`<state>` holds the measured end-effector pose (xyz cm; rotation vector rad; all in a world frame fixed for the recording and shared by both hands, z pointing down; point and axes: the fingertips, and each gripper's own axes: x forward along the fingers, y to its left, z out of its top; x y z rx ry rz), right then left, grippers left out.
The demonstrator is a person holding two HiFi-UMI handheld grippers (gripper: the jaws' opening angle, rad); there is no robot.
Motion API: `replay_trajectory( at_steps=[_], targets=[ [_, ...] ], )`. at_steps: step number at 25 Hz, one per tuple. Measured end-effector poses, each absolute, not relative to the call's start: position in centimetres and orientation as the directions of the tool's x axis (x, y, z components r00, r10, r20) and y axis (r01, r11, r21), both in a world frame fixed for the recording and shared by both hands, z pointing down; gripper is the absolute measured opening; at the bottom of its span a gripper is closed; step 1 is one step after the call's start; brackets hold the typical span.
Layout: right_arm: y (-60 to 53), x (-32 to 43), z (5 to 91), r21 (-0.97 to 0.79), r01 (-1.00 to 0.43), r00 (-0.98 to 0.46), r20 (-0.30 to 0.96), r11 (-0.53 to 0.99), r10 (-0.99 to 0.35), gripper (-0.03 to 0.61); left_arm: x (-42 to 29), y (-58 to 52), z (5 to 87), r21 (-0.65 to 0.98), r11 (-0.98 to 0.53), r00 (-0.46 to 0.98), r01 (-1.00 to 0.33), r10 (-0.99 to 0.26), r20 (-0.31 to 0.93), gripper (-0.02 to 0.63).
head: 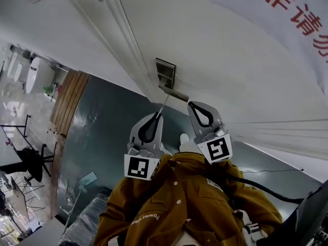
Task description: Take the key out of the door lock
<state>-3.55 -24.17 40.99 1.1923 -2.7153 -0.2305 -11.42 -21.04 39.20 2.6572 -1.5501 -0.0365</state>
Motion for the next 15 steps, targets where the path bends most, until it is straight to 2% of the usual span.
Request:
replay_trajectory(
  at_steps=[4,7,15],
  targets=[
    [-23.6,-3.9,41.2,0.066,-0.752,-0.656,0.034,0.656,-0.754,0.005,-10.7,-20.8,40.7,0.085,-0.501,0.506,-0.861,-0.861,0.053,0.023],
    [-23.6,-4.0,41.0,0.044,-0.742,-0.668,0.036,0.669,-0.743,0.005,-11.1,-20.6,41.9,0.050,-0.512,0.514,-0.858,-0.851,0.109,0.023],
    [-23.8,-4.0,41.1,0.026,-0.736,-0.676,0.041,0.677,-0.736,0.005,-11.2,-20.9,41.8,0.053,-0.508,0.510,-0.860,-0.852,0.120,0.023]
  ],
)
